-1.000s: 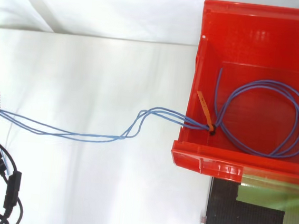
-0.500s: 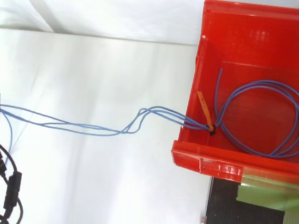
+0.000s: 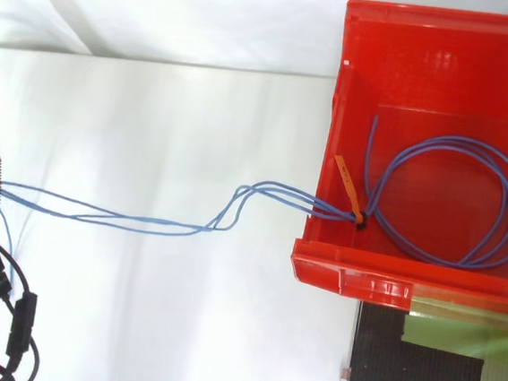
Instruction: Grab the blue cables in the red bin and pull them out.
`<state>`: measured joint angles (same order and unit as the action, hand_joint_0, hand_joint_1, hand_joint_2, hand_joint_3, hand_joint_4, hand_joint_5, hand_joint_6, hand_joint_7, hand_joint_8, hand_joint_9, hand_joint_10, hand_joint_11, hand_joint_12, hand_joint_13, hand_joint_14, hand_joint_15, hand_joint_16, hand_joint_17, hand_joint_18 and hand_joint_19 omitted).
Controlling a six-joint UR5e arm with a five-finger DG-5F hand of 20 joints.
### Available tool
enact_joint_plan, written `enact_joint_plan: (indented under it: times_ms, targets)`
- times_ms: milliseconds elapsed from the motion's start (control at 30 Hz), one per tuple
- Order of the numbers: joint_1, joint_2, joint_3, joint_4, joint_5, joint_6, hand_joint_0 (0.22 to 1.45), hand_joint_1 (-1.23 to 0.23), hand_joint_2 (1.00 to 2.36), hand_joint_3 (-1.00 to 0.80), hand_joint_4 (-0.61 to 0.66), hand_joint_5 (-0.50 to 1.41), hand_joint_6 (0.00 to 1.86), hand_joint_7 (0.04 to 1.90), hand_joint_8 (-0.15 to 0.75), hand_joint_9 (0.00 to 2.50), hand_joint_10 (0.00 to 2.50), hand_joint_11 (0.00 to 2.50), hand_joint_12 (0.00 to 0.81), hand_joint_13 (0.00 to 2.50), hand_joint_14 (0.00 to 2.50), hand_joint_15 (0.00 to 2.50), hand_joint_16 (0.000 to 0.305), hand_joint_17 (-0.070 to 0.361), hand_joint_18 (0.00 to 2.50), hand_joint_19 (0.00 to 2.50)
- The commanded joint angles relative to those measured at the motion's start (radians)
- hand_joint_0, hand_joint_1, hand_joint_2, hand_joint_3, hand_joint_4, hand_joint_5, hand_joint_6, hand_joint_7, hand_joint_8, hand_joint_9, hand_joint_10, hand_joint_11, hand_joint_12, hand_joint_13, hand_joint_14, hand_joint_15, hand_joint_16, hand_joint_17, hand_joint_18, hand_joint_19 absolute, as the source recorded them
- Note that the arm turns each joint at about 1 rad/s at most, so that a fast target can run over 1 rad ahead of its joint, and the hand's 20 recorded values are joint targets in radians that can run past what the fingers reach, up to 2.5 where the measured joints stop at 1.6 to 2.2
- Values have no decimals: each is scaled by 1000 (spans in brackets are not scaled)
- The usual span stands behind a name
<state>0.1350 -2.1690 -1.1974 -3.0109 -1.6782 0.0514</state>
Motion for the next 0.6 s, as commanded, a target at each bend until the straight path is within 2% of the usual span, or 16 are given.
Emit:
enact_joint_plan:
  times_ms: [0,67,100,133,167,267,567]
  targets:
    - [0,0,-1,-2,0,0,758,-903,1000,-1000,82,862,556,495,339,705,1,1486,328,1264,15,1346,51,115,900,1075]
    - [0,0,-1,-2,0,0,757,-903,1000,-1000,91,858,560,489,339,702,26,1526,336,1280,15,1338,51,115,910,1087]
    - [0,0,-1,-2,0,0,758,-904,1000,-1000,87,858,560,488,333,687,215,1468,340,1305,13,1362,52,117,924,1096]
    - [0,0,-1,-2,0,0,756,-905,1000,-1000,87,859,562,487,335,658,588,1361,348,1311,13,1368,52,117,945,1130]
    - [0,0,1,-2,0,0,758,-905,1000,-1000,86,859,566,484,327,641,731,1337,350,1314,12,1394,52,117,952,1130]
    - [0,0,-1,-2,0,0,759,-904,1000,-1000,83,857,570,488,326,645,940,1251,353,1312,13,1396,52,118,951,1119]
    - [0,0,1,-2,0,0,764,-900,1000,-1000,95,857,571,482,320,655,1008,1221,348,1327,4,1462,51,115,947,1177]
